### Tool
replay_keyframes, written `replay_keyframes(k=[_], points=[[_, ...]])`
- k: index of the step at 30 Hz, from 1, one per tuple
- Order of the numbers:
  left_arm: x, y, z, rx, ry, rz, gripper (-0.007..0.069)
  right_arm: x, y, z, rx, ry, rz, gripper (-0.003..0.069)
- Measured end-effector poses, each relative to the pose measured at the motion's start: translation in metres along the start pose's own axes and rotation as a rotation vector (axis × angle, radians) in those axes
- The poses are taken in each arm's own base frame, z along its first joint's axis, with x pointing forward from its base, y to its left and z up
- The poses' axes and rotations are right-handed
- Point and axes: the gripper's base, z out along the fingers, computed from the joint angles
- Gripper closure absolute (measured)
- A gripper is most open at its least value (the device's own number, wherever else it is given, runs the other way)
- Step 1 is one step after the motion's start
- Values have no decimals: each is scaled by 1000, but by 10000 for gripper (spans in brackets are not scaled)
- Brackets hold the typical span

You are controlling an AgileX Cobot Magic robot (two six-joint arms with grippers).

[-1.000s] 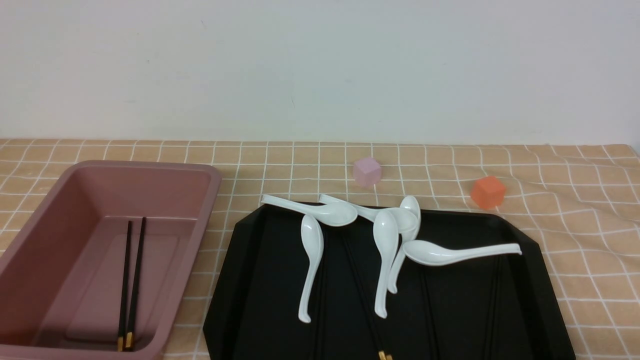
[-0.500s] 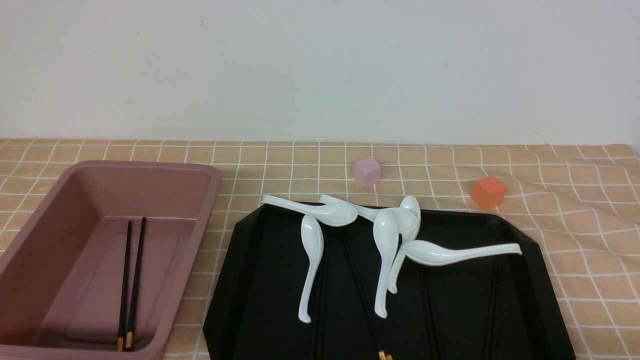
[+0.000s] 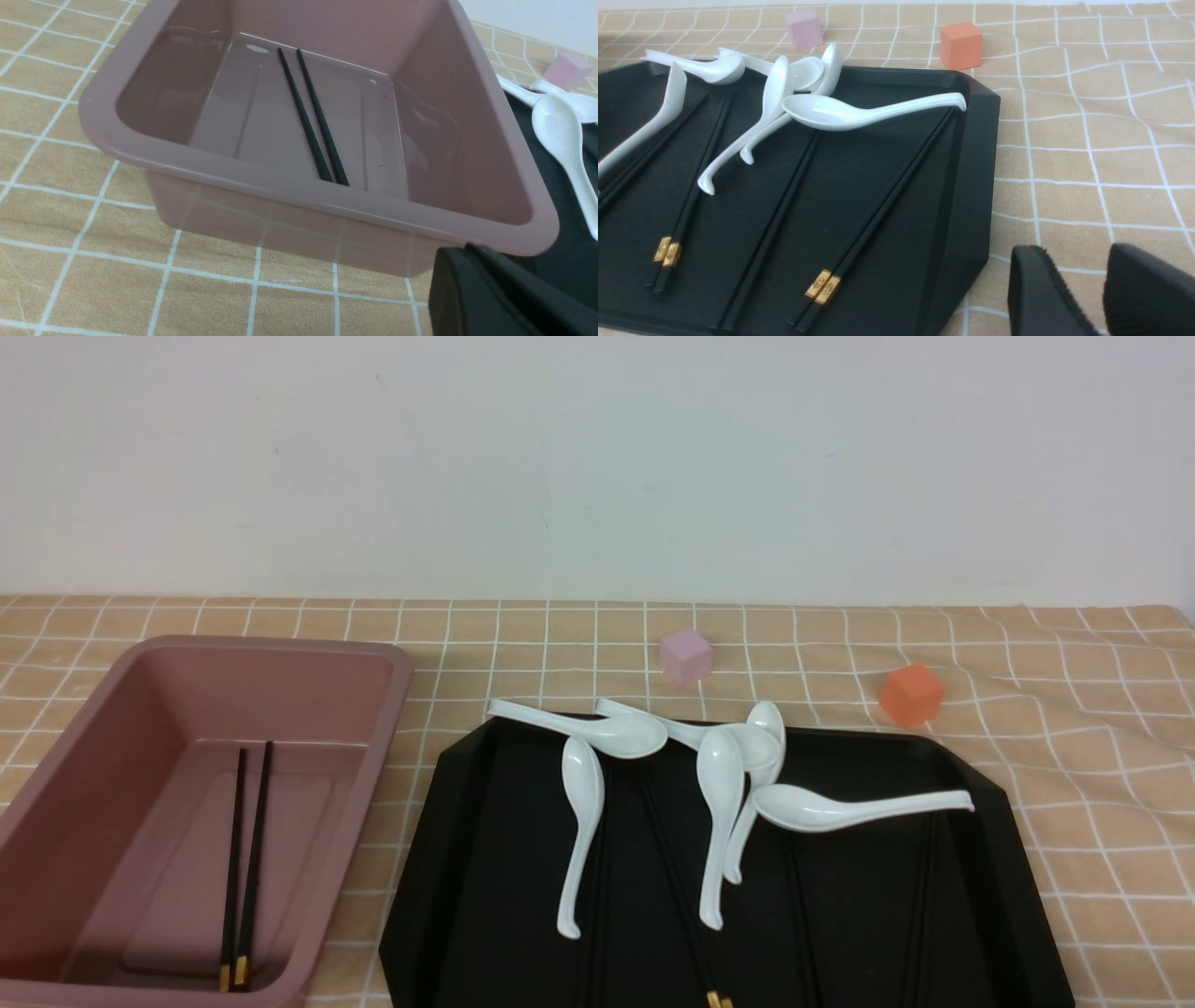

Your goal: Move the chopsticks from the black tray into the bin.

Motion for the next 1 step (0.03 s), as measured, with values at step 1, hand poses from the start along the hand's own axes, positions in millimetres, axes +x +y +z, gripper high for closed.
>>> replay_keyframes(k=[1], points=[[0, 0, 0, 0, 0, 0, 613, 0, 0, 0, 0, 0, 0, 419]])
